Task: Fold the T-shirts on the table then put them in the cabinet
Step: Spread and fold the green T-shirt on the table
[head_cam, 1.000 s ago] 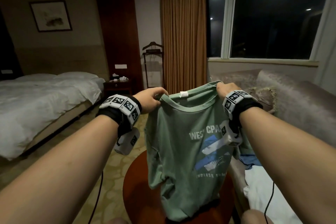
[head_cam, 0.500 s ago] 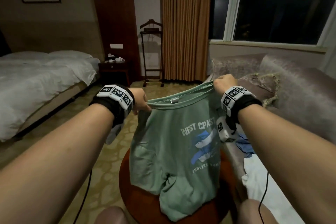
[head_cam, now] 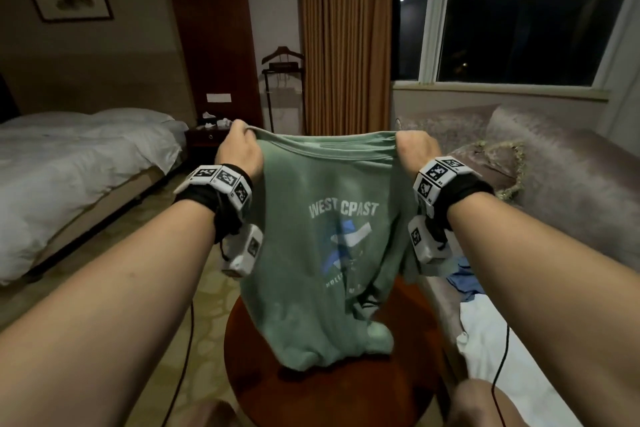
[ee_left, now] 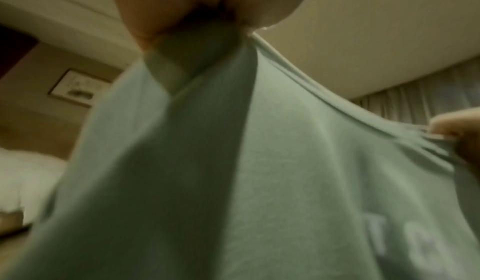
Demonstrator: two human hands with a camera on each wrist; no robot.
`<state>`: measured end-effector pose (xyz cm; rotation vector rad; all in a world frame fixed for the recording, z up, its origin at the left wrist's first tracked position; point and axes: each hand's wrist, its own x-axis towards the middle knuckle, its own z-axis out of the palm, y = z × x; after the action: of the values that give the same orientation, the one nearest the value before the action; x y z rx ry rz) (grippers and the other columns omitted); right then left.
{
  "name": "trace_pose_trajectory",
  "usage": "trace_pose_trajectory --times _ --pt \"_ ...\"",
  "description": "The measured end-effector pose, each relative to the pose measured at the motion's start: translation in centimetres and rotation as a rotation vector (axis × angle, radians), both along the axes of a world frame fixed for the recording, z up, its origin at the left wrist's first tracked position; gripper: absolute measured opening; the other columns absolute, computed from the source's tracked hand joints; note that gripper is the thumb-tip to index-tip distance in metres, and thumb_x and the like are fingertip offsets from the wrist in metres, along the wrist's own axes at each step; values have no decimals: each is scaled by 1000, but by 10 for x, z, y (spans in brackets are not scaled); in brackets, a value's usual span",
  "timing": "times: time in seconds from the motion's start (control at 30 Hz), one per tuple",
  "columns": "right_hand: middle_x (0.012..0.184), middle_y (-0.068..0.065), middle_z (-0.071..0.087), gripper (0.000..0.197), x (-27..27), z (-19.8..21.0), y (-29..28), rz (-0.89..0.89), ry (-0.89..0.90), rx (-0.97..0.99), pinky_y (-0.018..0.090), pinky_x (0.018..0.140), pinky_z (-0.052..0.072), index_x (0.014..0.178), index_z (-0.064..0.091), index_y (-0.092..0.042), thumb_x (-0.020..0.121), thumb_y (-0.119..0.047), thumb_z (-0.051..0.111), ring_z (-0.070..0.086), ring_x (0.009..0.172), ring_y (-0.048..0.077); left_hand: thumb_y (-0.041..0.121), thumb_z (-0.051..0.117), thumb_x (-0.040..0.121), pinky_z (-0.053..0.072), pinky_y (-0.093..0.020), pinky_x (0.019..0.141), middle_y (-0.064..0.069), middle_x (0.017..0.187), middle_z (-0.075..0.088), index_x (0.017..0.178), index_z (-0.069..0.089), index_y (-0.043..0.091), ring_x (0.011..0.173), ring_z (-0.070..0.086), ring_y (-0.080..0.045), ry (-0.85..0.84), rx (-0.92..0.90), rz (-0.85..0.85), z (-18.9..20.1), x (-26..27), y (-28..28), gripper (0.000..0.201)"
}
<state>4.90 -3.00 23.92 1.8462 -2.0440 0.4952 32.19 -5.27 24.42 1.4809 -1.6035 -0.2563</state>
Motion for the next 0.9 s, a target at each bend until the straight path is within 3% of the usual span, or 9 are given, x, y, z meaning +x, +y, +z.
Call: trace_pose_trajectory --times 0.13,0.33,0.53,0.63,0.7,0.73,0.83,0.9 --pt "118 26 58 32 -6 26 24 -29 -32 -105 42 87 43 115 56 4 99 -5 29 56 109 39 31 28 101 47 -47 82 -18 93 59 107 41 18 91 57 -40 -203 -113 -7 24 11 27 20" --pt "114 27 60 41 -4 73 75 -33 -513 -360 40 89 41 103 61 -1 96 -26 30 54 106 41 27 31 101 40 -46 90 -16 99 60 115 43 19 98 56 -40 -221 -284 -11 69 20 90 20" --pt "110 23 61 36 8 119 136 11 -546 -632 39 89 38 102 57 -1 96 -25 31 54 103 39 26 32 101 44 -42 76 -18 91 58 117 42 18 88 57 -40 -137 -424 -21 108 28 144 20" --pt "111 22 60 36 15 139 155 86 -561 -772 40 90 38 102 56 0 95 -25 31 53 105 38 26 32 101 44 -42 75 -20 94 59 117 42 17 86 57 -38 -109 -504 -13 129 32 164 21" --pt "113 23 59 36 17 144 163 93 -584 -722 40 90 39 106 57 -1 96 -24 31 53 106 38 24 33 101 43 -40 75 -23 96 59 117 43 16 86 57 -39 -99 -512 -3 136 37 168 21" --pt "116 24 58 35 17 141 165 81 -592 -604 39 90 41 110 56 0 97 -21 31 54 108 38 23 34 100 42 -39 76 -24 97 59 117 44 15 87 57 -39 -123 -459 -2 134 40 167 21" --pt "130 29 51 38 13 116 165 -29 -576 -241 39 96 40 124 53 5 100 -12 28 50 119 41 19 41 99 41 -35 84 -22 113 60 115 52 12 103 56 -36 -401 -127 -36 103 42 154 21" --pt "130 28 51 38 12 101 164 -43 -505 -164 40 95 40 122 53 6 99 -11 29 51 118 41 19 43 98 41 -33 85 -19 117 60 113 55 11 107 55 -33 -494 0 -35 84 41 150 21"
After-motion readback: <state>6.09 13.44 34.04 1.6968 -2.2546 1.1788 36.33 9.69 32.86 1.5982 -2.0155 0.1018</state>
